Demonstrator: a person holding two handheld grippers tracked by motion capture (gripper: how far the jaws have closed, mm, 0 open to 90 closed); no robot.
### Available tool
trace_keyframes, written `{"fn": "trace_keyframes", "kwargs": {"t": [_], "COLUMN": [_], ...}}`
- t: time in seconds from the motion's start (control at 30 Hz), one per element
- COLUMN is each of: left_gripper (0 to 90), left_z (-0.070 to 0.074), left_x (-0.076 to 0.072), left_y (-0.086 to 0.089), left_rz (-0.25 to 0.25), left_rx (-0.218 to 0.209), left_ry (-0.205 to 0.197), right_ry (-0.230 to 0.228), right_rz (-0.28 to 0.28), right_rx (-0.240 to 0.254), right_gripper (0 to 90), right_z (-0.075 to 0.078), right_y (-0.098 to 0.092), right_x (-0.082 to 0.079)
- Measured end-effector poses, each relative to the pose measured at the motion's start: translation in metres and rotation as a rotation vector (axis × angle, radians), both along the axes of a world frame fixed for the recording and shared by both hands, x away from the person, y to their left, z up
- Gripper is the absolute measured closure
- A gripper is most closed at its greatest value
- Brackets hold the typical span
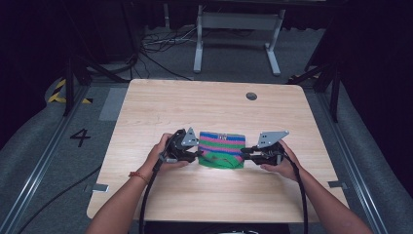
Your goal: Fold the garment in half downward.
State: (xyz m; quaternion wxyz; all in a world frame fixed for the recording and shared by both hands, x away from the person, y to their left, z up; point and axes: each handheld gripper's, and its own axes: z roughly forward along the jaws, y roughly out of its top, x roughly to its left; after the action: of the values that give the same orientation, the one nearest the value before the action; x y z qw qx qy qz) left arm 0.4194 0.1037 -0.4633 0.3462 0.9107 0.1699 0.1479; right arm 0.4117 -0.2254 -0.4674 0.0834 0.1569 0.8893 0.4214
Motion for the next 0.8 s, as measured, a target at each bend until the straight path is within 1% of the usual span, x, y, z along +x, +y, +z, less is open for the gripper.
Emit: {"fn": "trace_keyframes", "kwargs": {"t": [0.03,0.07,0.1,0.17,0.2,0.27,0.3,0.33,0.37,0.43,0.47,0.5,0.57,0.6,0.63,0.67,0.7,0.73,0.8], "left_gripper": [48.9,48.6,48.5,48.9,50.1,51.3,52.7,55.5,55.5,56.7,57.5,58.9,60.3,60.5,60.5,60.4,60.3,60.2,59.2], "left_z": [0.001,0.001,0.001,0.000,0.000,-0.002,-0.004,-0.007,-0.009,-0.018,-0.022,-0.025,-0.029,-0.029,-0.031,-0.032,-0.033,-0.033,-0.033], "left_x": [0.000,0.000,0.001,0.003,0.003,0.002,0.001,-0.001,-0.001,-0.003,-0.003,-0.004,-0.005,-0.005,-0.006,-0.006,-0.006,-0.006,-0.006], "left_y": [0.002,0.003,0.003,0.001,0.001,-0.004,-0.007,-0.011,-0.014,-0.024,-0.027,-0.027,-0.025,-0.025,-0.022,-0.019,-0.018,-0.018,-0.019], "left_rz": [0.006,0.024,0.033,0.035,0.035,0.003,-0.014,-0.025,-0.035,-0.046,-0.057,-0.060,-0.042,-0.042,-0.040,-0.046,-0.048,-0.047,-0.049], "left_rx": [-0.009,-0.015,-0.018,-0.039,-0.039,-0.062,-0.061,-0.065,-0.056,0.010,0.029,0.012,-0.028,-0.028,-0.045,-0.049,-0.051,-0.049,-0.047], "left_ry": [-0.004,-0.012,-0.014,0.001,0.001,0.017,0.021,0.032,0.039,0.056,0.056,0.050,0.065,0.065,0.064,0.056,0.057,0.056,0.042], "right_ry": [0.000,-0.003,-0.017,-0.017,-0.017,-0.015,-0.010,0.003,0.003,0.008,0.013,0.021,0.011,0.011,0.021,0.021,0.036,0.035,0.001], "right_rz": [0.002,0.002,-0.002,-0.010,-0.010,-0.014,-0.014,-0.002,-0.002,0.008,0.008,0.009,0.015,0.015,0.009,0.005,-0.002,-0.002,-0.003], "right_rx": [0.005,0.005,-0.005,-0.007,-0.007,-0.005,-0.004,-0.004,-0.004,-0.027,-0.039,-0.051,-0.081,-0.081,-0.070,-0.069,-0.057,-0.060,-0.082], "right_gripper": [75.0,74.9,74.9,74.8,74.8,74.6,74.6,74.4,74.4,74.8,74.9,75.4,75.9,75.9,75.9,75.9,75.9,75.9,76.0], "right_z": [0.000,0.001,0.002,0.003,0.003,0.002,0.001,-0.004,-0.004,-0.009,-0.013,-0.018,-0.027,-0.027,-0.027,-0.028,-0.029,-0.029,-0.028], "right_y": [-0.001,-0.001,-0.001,-0.001,-0.001,0.002,0.004,0.008,0.008,0.013,0.015,0.018,0.021,0.021,0.019,0.018,0.016,0.016,0.017], "right_x": [-0.002,-0.003,-0.004,-0.003,-0.003,-0.004,-0.005,-0.007,-0.007,-0.009,-0.009,-0.009,-0.009,-0.009,-0.006,-0.005,-0.005,-0.004,-0.004]}}
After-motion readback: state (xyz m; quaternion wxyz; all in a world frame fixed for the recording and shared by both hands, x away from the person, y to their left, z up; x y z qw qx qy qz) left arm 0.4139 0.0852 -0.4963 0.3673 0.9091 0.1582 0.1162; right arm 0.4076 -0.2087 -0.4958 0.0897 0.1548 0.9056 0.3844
